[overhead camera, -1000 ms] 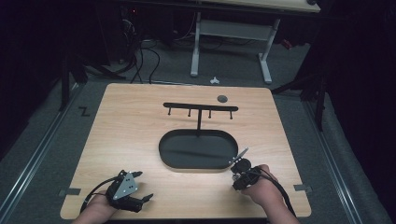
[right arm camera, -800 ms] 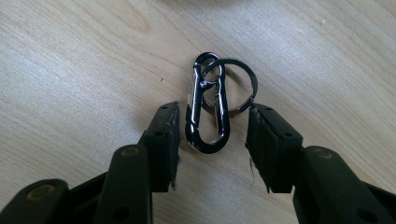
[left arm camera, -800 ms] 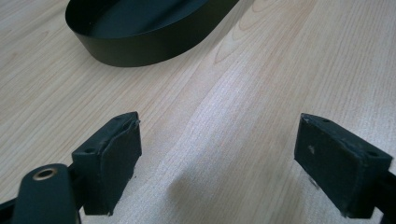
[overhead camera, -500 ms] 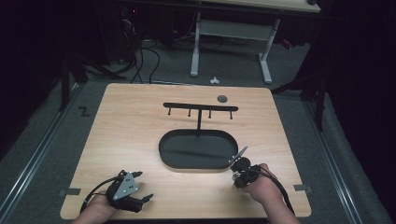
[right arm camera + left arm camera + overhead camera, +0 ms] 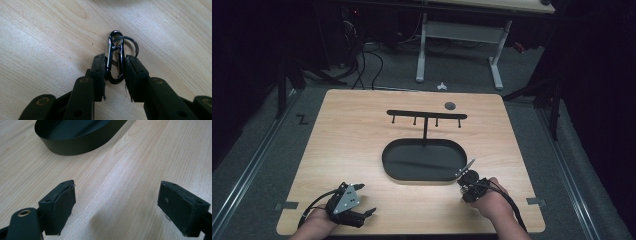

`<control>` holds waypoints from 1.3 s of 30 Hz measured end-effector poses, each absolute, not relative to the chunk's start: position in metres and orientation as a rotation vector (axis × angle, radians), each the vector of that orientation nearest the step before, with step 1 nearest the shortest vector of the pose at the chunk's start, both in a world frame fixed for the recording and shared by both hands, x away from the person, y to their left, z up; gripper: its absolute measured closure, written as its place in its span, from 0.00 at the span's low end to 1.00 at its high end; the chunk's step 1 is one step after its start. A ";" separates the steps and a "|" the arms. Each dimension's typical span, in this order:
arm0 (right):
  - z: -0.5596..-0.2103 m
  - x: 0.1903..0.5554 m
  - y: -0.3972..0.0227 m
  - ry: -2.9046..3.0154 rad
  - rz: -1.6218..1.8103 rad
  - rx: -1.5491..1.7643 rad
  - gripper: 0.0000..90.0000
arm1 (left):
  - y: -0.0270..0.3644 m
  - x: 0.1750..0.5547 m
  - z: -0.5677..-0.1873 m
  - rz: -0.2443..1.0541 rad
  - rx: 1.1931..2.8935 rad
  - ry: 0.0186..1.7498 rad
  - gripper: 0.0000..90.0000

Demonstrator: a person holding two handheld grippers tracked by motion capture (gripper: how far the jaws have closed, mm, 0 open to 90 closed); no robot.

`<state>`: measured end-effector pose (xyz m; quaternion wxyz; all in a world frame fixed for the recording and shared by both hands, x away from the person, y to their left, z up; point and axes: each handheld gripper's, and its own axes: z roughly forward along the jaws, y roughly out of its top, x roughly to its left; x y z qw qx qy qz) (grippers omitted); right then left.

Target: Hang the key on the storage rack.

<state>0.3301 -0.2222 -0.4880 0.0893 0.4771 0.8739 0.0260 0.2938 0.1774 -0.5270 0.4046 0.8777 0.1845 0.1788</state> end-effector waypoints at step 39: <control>-0.488 0.328 -0.235 2.565 0.175 1.479 0.82 | 0.178 0.295 -0.527 0.444 2.218 0.471 0.17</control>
